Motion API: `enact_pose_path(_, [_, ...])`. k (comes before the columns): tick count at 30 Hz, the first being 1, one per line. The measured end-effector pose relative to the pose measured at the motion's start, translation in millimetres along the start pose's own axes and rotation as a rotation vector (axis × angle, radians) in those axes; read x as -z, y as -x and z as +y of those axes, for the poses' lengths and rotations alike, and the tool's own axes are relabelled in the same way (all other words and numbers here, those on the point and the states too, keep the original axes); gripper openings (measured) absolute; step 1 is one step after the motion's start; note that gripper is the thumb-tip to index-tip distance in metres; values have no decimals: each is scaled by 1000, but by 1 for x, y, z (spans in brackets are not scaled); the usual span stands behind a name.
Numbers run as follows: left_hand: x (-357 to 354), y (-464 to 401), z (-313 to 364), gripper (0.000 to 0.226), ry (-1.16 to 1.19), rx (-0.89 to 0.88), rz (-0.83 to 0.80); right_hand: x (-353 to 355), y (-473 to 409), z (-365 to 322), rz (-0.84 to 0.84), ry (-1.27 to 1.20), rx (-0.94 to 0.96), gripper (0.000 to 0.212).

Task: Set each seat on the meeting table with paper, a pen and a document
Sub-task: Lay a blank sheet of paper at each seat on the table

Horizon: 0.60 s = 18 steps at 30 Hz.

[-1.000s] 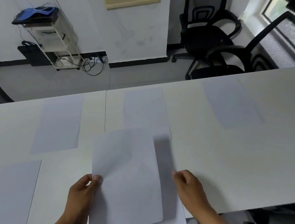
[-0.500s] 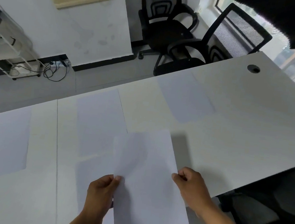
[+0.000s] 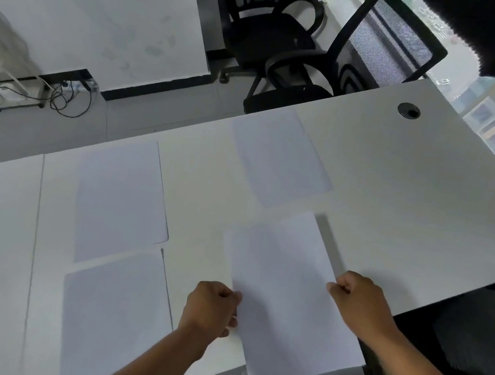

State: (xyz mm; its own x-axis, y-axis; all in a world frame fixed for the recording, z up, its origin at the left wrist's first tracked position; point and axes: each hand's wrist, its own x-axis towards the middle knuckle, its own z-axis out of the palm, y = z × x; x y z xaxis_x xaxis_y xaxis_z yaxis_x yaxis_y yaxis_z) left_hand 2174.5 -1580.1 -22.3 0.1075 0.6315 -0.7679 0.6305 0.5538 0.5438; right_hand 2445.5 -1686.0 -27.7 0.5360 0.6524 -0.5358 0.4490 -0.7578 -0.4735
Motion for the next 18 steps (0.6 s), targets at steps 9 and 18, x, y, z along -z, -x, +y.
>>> enact_pose_path(9, [-38, -22, 18, 31, -189, 13, 52, 10, -44, 21, 65, 309, 13, 48])
enact_pose_path(18, [-39, -34, 24, 28, -230, 50, 115, 9, -61, 20, 67, 249, -45, 36])
